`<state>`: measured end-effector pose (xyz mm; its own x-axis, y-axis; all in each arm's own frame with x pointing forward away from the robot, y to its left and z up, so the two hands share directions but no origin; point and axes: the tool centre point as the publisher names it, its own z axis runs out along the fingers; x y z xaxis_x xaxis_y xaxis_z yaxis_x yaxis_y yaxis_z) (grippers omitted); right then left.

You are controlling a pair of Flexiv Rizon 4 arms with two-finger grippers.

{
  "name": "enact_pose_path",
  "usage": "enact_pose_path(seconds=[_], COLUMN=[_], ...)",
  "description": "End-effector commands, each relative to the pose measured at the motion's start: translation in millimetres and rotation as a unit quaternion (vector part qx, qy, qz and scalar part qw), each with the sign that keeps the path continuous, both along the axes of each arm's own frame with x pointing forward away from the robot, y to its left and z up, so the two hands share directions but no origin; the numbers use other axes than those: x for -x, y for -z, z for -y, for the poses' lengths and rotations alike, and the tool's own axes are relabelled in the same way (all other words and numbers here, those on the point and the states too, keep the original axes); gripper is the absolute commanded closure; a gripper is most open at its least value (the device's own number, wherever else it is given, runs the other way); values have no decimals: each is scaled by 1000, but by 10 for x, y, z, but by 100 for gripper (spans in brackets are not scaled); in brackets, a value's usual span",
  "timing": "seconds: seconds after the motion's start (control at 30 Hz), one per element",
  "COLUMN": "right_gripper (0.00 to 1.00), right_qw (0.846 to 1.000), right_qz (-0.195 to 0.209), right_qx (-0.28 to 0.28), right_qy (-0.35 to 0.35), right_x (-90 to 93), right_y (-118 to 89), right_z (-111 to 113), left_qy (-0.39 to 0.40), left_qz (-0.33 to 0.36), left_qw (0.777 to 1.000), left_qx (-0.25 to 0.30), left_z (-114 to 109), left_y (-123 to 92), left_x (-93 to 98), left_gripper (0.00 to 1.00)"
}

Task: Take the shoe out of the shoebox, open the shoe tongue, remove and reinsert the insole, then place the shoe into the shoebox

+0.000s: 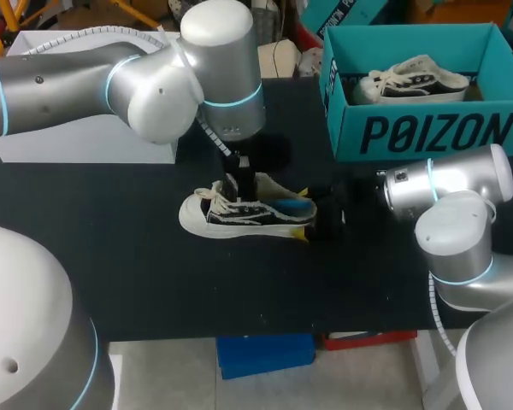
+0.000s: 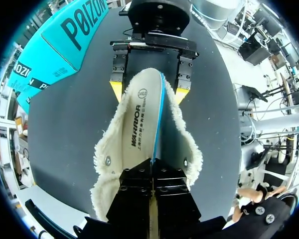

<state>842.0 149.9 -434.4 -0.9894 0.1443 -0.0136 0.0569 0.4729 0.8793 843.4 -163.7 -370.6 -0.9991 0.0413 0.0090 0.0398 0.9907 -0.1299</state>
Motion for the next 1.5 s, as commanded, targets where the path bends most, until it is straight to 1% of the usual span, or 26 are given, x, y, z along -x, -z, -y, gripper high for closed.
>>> enact_pose_path(seconds=[0.03, 0.1, 0.17, 0.27, 0.37, 0.4, 0.43, 0.5, 0.57, 0.67, 0.77, 0.9, 0.97, 1.17, 1.23, 1.37, 1.5], right_gripper=[100, 100, 100, 100, 100, 100, 100, 100, 100, 100, 100, 100, 100, 100, 100, 100, 100], right_qw=[1000, 1000, 1000, 1000, 1000, 1000, 1000, 1000, 1000, 1000, 1000, 1000, 1000, 1000, 1000, 1000, 1000], right_qz=[-1, -1, -1, -1, -1, -1, -1, -1, -1, -1, -1, -1, -1, -1, -1, -1, -1], right_qx=[1, 1, 1, 1, 1, 1, 1, 1, 1, 1, 1, 1, 1, 1, 1, 1, 1], right_qy=[0, 0, 0, 0, 0, 0, 0, 0, 0, 0, 0, 0, 0, 0, 0, 0, 0], right_x=[7, 7, 7, 7, 7, 7, 7, 7, 7, 7, 7, 7, 7, 7, 7, 7, 7], right_y=[-3, -3, -3, -3, -3, -3, -3, -3, -3, -3, -3, -3, -3, -3, -3, -3, -3], right_z=[2, 2, 2, 2, 2, 2, 2, 2, 2, 2, 2, 2, 2, 2, 2, 2, 2], left_qy=[9, 20, 35, 42, 47, 49, 52, 56, 62, 62, 62, 61, 56, 45, 38, 28, 26], left_qz=[5, 2, -2, 1, 9, 7, 8, 11, 4, 8, 19, 42, 67, 100, 106, 105, 111], left_qw=[1000, 1000, 999, 998, 998, 998, 998, 997, 996, 995, 995, 995, 994, 992, 991, 991, 990], left_qx=[7, 11, 32, 47, 43, 45, 47, 52, 64, 72, 75, 74, 69, 69, 70, 81, 88], left_z=[-12, 33, 94, 160, 215, 228, 236, 244, 256, 275, 305, 367, 410, 539, 585, 655, 724], left_y=[-47, -13, 47, 103, 180, 213, 234, 245, 241, 227, 213, 192, 197, 223, 241, 243, 224], left_x=[64, 72, 79, 83, 92, 90, 93, 101, 109, 121, 144, 173, 197, 242, 229, 173, 146], left_gripper=[100, 100, 100, 100, 100, 83, 75, 83, 81, 73, 69, 65, 64, 65, 65, 69, 69])
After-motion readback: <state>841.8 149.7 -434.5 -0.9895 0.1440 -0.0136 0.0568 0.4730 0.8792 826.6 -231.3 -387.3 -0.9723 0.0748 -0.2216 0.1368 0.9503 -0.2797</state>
